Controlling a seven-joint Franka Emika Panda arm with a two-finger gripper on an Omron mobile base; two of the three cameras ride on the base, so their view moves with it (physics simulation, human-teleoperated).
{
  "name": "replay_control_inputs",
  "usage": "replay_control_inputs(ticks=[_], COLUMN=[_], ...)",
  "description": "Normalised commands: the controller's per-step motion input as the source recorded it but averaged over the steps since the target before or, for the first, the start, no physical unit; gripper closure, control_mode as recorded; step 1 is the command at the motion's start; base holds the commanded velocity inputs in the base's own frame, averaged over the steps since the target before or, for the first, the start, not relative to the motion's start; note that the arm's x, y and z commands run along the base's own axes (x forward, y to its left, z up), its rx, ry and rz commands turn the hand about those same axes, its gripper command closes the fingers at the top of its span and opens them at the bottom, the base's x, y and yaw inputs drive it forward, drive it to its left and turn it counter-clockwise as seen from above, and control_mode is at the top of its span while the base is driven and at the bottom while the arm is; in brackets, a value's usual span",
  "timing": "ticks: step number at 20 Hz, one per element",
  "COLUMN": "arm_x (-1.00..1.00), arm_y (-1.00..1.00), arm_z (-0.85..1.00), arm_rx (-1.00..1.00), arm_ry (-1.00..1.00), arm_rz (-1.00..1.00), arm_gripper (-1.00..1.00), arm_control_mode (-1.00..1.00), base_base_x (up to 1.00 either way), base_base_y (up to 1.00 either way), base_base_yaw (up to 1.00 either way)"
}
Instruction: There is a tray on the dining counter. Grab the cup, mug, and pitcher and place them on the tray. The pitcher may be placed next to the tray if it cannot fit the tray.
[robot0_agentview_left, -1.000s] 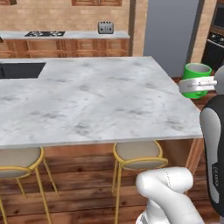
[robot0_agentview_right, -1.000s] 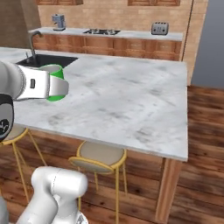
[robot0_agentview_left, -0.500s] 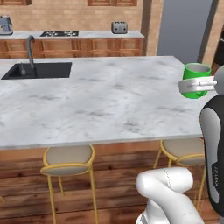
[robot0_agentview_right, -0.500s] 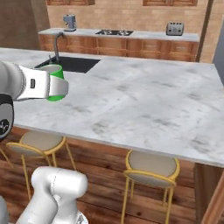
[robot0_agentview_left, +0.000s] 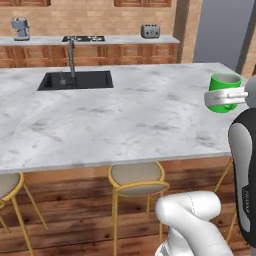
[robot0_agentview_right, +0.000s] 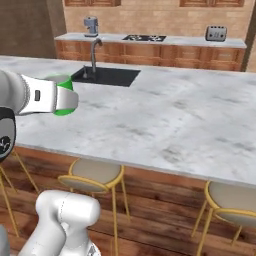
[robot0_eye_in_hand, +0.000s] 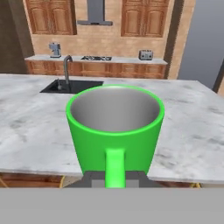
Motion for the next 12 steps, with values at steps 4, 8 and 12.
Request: replay_control_inputs(ticks=[4,8,12], arm_x=[0.00,0.00,0.00], arm_y=[0.00,0.00,0.00], arm_z=[0.00,0.00,0.00], arm_rx=[0.00,0.00,0.00], arm_ry=[0.00,0.00,0.00], arm_rz=[0.00,0.00,0.00], arm_gripper=[1.00,1.00,1.00], arm_control_mode=[1.00,1.00,1.00], base_base_x=[0.00,0.00,0.00], base_base_y=[1.00,1.00,1.00], base_base_yaw=[-0.06,-0.04,-0.04])
